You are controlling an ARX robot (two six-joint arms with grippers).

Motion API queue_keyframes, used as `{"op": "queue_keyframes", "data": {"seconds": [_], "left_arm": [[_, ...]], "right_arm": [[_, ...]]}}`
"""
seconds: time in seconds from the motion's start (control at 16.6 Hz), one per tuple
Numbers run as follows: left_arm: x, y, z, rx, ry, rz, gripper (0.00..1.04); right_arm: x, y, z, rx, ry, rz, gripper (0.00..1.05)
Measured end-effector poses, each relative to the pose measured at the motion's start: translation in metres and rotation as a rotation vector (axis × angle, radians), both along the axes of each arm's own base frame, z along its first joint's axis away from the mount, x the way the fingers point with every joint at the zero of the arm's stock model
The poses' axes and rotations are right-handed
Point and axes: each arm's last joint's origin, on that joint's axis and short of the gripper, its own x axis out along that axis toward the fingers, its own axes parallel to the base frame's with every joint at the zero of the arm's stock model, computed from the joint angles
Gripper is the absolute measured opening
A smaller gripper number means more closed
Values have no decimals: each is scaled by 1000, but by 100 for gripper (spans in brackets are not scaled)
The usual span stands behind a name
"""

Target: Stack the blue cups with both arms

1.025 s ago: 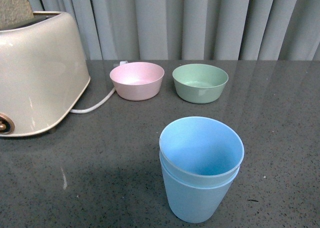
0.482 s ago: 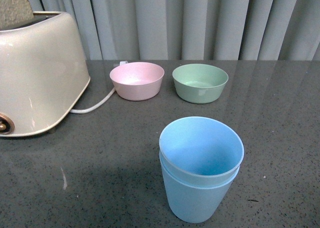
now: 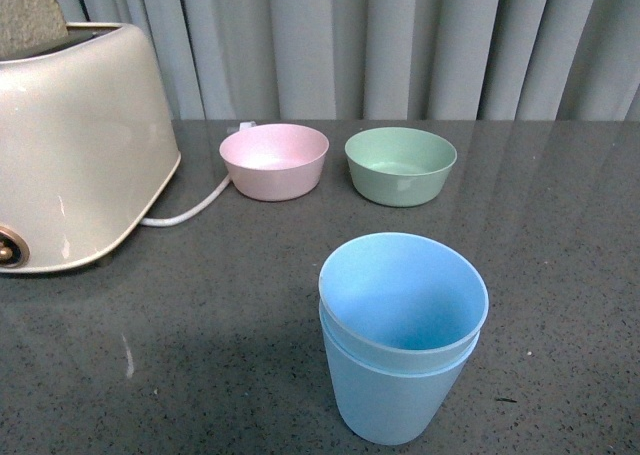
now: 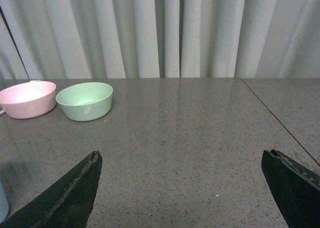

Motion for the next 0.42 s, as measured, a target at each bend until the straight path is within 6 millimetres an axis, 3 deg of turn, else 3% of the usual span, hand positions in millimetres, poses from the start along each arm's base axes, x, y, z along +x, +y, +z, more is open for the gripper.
{"op": "queue_keyframes", "data": {"seconds": [0.42], "left_arm": [[0, 0, 0, 0, 0, 0, 98]], "right_arm": [[0, 0, 0, 0, 0, 0, 98]]}}
